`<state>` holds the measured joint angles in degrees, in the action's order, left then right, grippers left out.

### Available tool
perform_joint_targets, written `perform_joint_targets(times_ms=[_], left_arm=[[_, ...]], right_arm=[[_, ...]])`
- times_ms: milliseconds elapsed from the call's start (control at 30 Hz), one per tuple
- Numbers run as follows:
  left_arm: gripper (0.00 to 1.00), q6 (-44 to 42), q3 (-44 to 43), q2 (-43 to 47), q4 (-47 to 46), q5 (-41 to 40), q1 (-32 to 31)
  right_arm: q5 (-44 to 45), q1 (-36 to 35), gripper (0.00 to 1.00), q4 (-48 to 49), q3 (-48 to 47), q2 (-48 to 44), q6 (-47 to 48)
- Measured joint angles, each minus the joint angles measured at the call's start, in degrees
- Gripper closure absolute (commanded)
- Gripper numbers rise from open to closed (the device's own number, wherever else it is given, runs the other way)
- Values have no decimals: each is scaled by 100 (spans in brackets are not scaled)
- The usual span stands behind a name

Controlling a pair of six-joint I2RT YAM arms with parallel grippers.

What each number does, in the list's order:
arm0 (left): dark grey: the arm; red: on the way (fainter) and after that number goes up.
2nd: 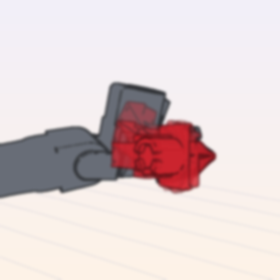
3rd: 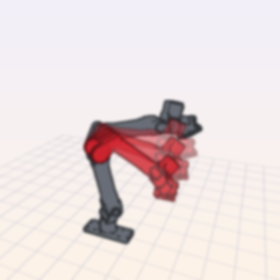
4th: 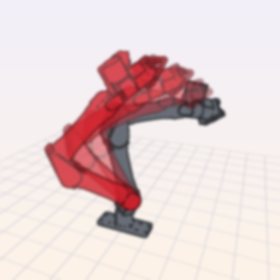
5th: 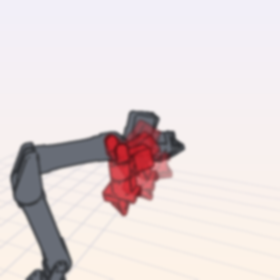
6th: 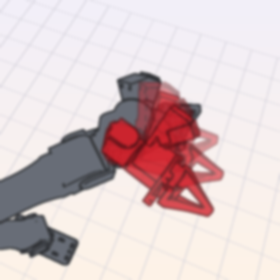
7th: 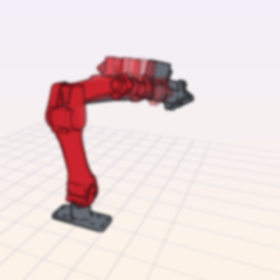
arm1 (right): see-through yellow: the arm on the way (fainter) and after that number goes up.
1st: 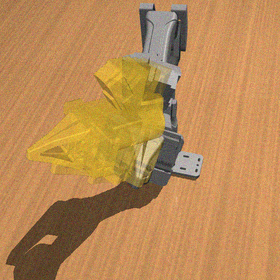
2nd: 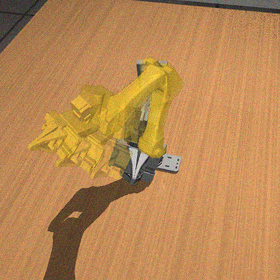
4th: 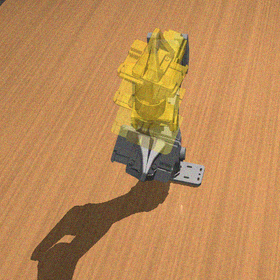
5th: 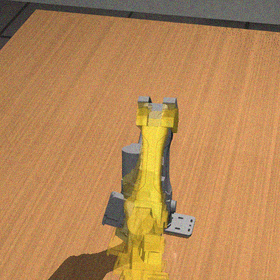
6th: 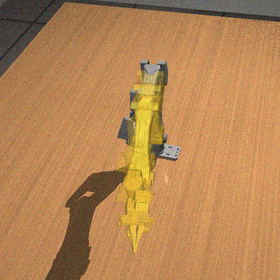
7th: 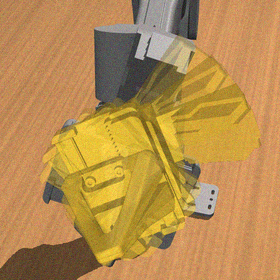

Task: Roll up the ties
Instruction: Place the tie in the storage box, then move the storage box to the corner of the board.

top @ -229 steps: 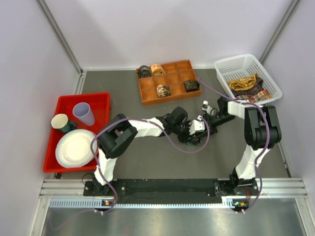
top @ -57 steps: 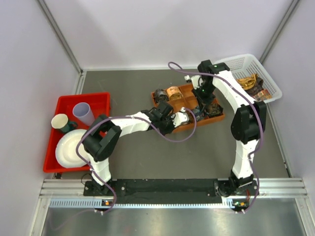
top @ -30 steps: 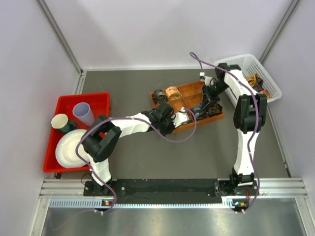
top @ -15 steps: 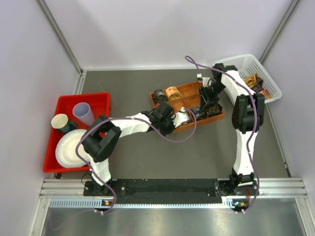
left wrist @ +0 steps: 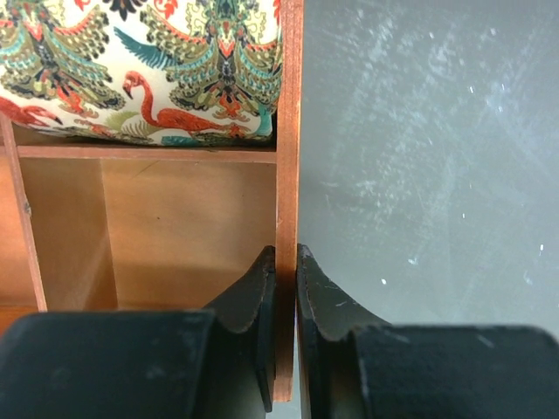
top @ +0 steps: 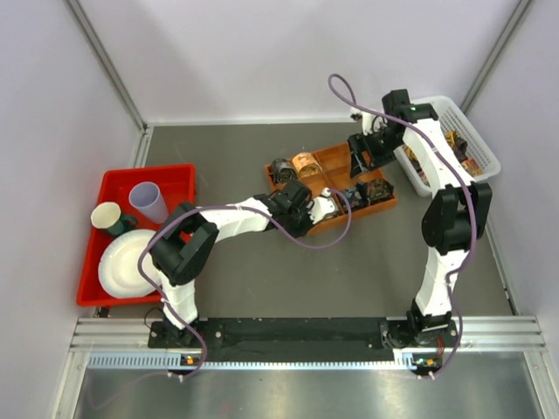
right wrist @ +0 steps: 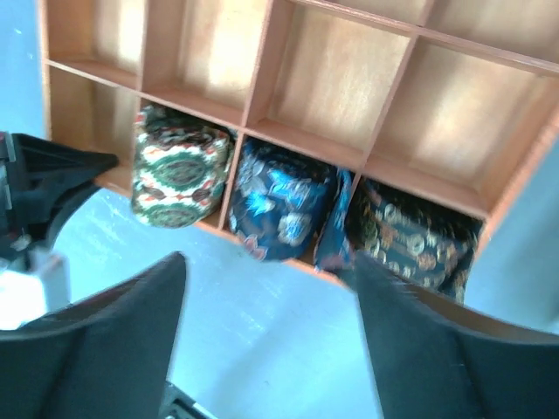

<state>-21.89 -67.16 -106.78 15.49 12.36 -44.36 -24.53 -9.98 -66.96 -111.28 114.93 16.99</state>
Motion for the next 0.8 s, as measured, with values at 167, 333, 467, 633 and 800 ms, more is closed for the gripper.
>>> perform_joint_targets(times_ms=[167, 333, 467, 633, 800], left_arm=[[100, 87, -439, -299, 179, 42, 175], [100, -254, -1084, -728, 431, 125, 562], [100, -815, -1781, -1150, 844, 243, 883], [100, -1635, -2524, -1609, 1257, 446, 1259], [58, -2330, -2826, -1801, 1362, 570, 1572]], right_arm=[[-26, 57, 4, 177, -15, -367, -44], [-90, 295, 2, 308, -20, -426, -83], [-133, 538, 1, 358, -20, -433, -146], [-192, 717, 1, 402, 74, -494, -173], [-264, 793, 1, 363, 219, -691, -149]])
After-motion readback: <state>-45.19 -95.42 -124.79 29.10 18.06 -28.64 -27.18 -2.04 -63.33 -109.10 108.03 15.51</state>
